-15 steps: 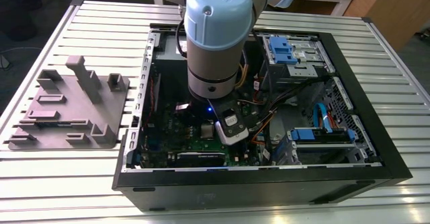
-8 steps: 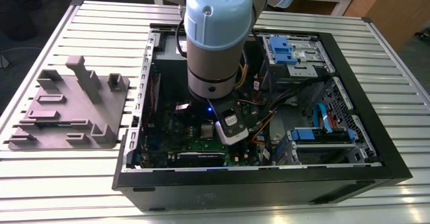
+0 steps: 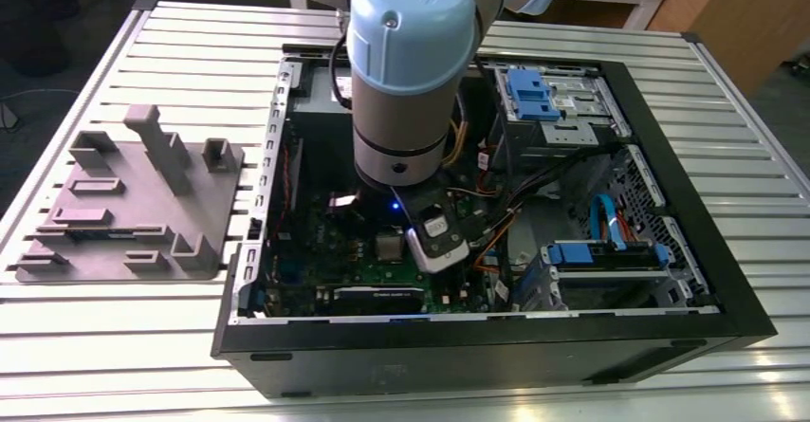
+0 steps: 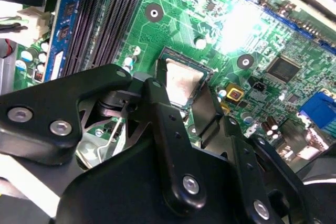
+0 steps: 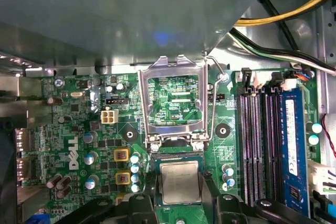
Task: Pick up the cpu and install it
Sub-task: 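Place the cpu into insertion slot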
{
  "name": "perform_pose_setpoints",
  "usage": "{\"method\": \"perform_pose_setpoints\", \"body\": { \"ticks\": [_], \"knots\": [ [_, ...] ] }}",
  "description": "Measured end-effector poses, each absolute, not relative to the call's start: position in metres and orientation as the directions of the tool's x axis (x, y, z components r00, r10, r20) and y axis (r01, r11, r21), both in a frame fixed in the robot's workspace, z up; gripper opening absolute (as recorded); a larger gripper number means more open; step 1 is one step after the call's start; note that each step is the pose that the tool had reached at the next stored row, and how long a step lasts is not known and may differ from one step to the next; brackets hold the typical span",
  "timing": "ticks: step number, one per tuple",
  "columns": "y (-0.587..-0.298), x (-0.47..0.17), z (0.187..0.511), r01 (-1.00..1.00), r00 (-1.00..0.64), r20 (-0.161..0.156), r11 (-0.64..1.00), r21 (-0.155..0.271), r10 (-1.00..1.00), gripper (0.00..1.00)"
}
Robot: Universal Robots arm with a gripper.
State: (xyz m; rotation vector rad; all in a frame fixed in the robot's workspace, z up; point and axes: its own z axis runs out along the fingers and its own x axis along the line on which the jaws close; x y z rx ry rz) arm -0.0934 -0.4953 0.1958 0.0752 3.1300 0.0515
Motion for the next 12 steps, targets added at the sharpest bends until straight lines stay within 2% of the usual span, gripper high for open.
{"method": "perform_pose_setpoints", "body": {
  "ticks": [12],
  "knots": [
    [-0.4953,-0.0934,0.1916,0.009,-1.000,-0.009,0.999,0.033,0.009,0.46]
  ]
}}
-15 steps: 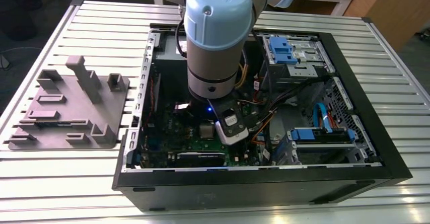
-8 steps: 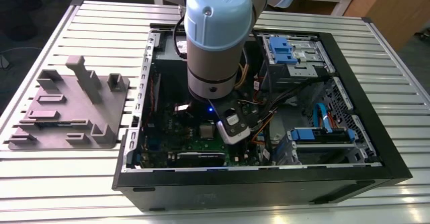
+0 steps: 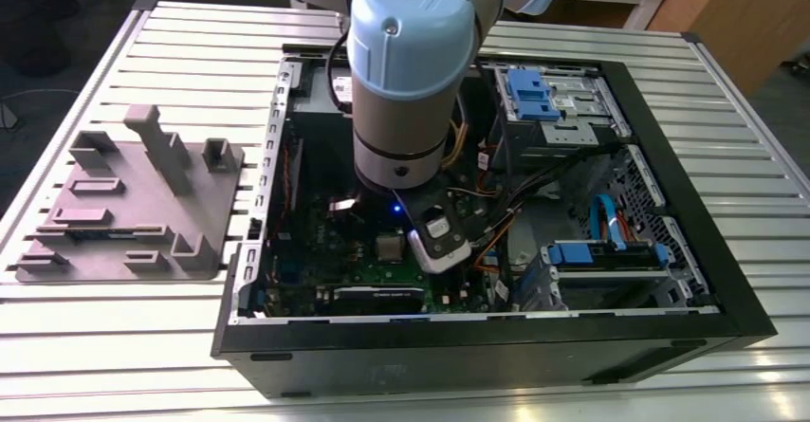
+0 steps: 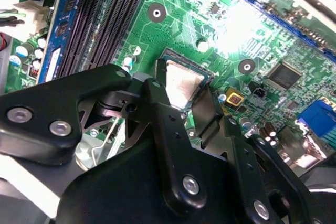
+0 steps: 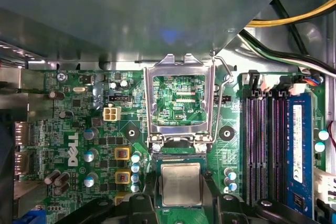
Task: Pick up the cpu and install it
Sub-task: 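Place the cpu into insertion slot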
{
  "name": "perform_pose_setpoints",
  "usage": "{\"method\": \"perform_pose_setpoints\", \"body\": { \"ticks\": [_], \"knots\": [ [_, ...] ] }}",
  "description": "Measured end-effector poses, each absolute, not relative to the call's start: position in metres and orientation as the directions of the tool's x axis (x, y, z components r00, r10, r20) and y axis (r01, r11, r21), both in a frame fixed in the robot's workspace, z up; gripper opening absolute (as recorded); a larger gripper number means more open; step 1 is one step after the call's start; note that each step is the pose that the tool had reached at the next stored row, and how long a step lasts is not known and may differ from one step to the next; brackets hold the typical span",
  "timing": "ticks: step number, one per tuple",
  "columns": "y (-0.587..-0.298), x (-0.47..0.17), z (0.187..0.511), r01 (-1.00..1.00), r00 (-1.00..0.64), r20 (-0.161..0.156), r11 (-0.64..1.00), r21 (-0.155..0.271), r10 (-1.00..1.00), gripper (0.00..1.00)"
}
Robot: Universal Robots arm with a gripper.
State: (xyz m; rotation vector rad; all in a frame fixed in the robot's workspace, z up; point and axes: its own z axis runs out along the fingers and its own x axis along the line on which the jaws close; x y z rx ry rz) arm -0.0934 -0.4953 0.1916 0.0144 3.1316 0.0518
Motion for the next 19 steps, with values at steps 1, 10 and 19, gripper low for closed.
{"method": "perform_pose_setpoints", "body": {
  "ticks": [1,10,19],
  "knots": [
    [-0.4953,-0.0934,0.1912,0.009,-1.000,-0.009,0.999,0.033,0.009,0.46],
    [-0.4953,-0.0934,0.1894,0.009,-1.000,-0.009,0.999,0.033,0.009,0.46],
    [-0.4953,-0.0933,0.1892,0.009,-1.000,-0.010,0.999,0.033,0.009,0.43]
  ]
}}
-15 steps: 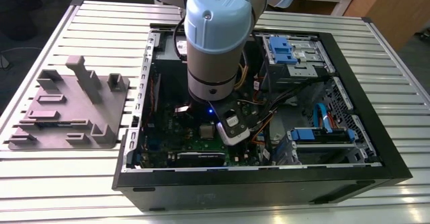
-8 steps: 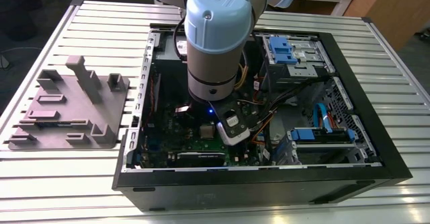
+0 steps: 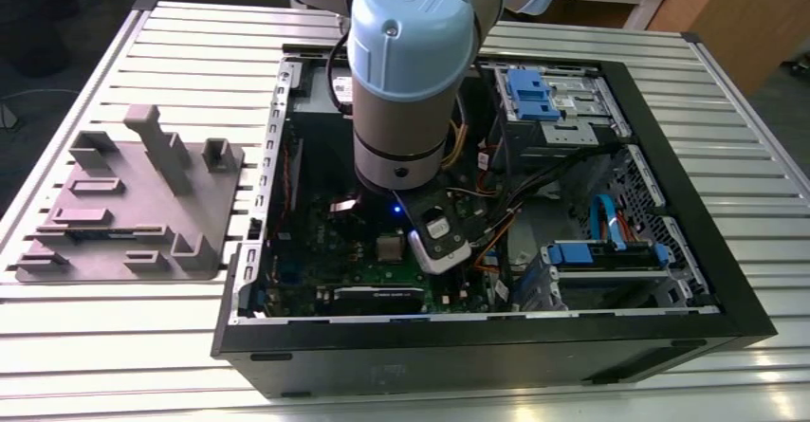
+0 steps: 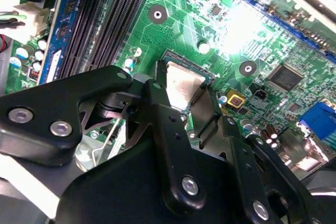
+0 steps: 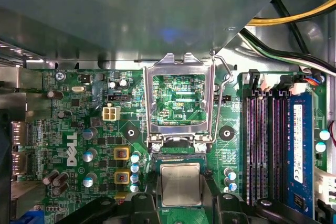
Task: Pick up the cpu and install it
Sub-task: 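Place the cpu into insertion slot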
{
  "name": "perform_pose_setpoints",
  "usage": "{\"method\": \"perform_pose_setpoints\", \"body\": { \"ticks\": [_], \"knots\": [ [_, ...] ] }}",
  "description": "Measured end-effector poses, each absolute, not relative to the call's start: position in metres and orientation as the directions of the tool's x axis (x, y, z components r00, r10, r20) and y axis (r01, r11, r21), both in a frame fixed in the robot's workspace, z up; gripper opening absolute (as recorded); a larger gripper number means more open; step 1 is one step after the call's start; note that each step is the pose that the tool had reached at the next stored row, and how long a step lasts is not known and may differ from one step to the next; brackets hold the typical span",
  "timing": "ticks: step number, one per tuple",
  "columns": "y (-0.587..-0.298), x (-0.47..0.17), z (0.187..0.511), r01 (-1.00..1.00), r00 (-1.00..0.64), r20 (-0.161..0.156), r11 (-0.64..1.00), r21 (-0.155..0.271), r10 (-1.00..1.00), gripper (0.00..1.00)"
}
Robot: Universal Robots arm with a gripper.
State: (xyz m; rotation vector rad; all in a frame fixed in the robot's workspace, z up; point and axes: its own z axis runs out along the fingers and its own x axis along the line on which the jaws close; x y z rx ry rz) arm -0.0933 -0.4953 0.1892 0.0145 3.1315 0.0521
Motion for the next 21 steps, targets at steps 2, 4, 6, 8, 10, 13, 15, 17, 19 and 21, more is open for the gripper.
{"method": "perform_pose_setpoints", "body": {
  "ticks": [2,4,6,8,10,13,15,17,19,21],
  "knots": [
    [-0.4953,-0.0934,0.1892,0.009,-1.000,-0.009,0.999,0.033,0.009,0.43],
    [-0.4953,-0.0933,0.1892,0.009,-1.000,-0.009,0.999,0.033,0.009,0.43],
    [-0.4953,-0.0934,0.1892,0.009,-1.000,-0.009,0.999,0.033,0.009,0.43],
    [-0.4953,-0.0934,0.1891,0.009,-1.000,-0.010,0.999,0.033,0.009,0.43],
    [-0.4953,-0.0933,0.1891,0.009,-1.000,-0.009,0.999,0.033,0.009,0.43],
    [-0.4952,-0.0933,0.1893,0.009,-1.000,-0.009,0.999,0.033,0.009,0.43],
    [-0.4951,-0.0933,0.1903,0.009,-1.000,-0.008,0.999,0.034,0.009,0.43],
    [-0.4951,-0.0933,0.1915,0.009,-1.000,-0.007,0.999,0.034,0.009,0.43],
    [-0.4952,-0.0934,0.1928,0.009,-1.000,-0.005,0.999,0.034,0.010,0.43],
    [-0.4952,-0.0933,0.1936,0.009,-1.000,-0.004,0.999,0.033,0.009,0.43]
  ]
}}
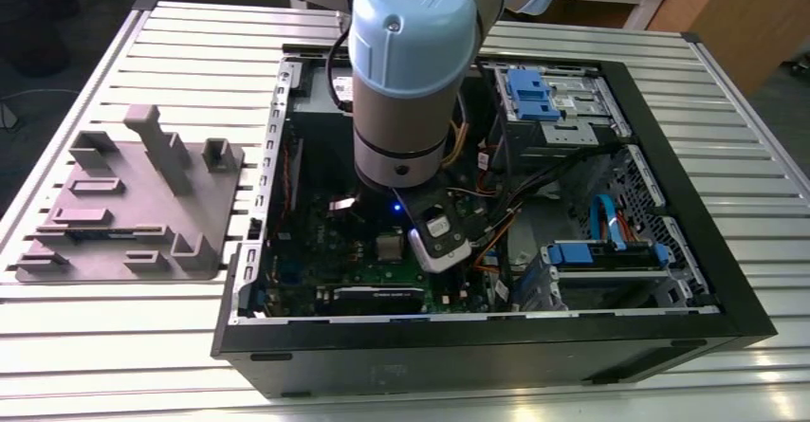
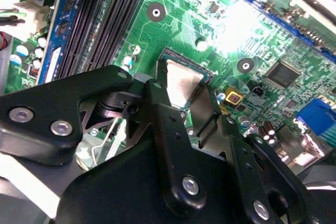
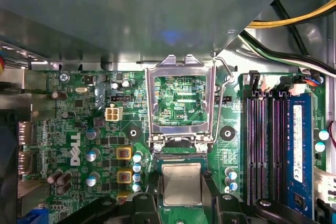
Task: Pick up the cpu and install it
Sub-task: 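Place the cpu into insertion slot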
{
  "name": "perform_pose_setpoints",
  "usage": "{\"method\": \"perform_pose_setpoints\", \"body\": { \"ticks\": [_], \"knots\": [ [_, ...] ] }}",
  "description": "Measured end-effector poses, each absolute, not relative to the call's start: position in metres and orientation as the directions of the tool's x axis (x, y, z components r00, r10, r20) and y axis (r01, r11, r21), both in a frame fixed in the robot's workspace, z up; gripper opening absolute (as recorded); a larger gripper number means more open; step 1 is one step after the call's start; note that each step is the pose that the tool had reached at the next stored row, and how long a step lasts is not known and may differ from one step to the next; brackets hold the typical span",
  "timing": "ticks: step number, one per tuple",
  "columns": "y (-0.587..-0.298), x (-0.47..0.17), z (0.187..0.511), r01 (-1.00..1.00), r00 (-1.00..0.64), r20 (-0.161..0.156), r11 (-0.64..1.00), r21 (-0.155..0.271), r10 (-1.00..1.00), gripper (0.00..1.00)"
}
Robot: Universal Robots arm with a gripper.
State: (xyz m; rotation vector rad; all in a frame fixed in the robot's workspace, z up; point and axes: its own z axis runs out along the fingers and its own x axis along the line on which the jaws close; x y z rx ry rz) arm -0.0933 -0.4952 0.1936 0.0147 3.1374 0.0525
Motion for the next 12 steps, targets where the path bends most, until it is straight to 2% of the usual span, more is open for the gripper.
{"method": "perform_pose_setpoints", "body": {
  "ticks": [9,12],
  "knots": [
    [-0.4953,-0.0932,0.1937,0.009,-1.000,-0.004,0.999,0.033,0.009,0.43],
    [-0.4953,-0.0933,0.1937,0.009,-1.000,-0.003,0.999,0.033,0.009,0.39]
  ]
}}
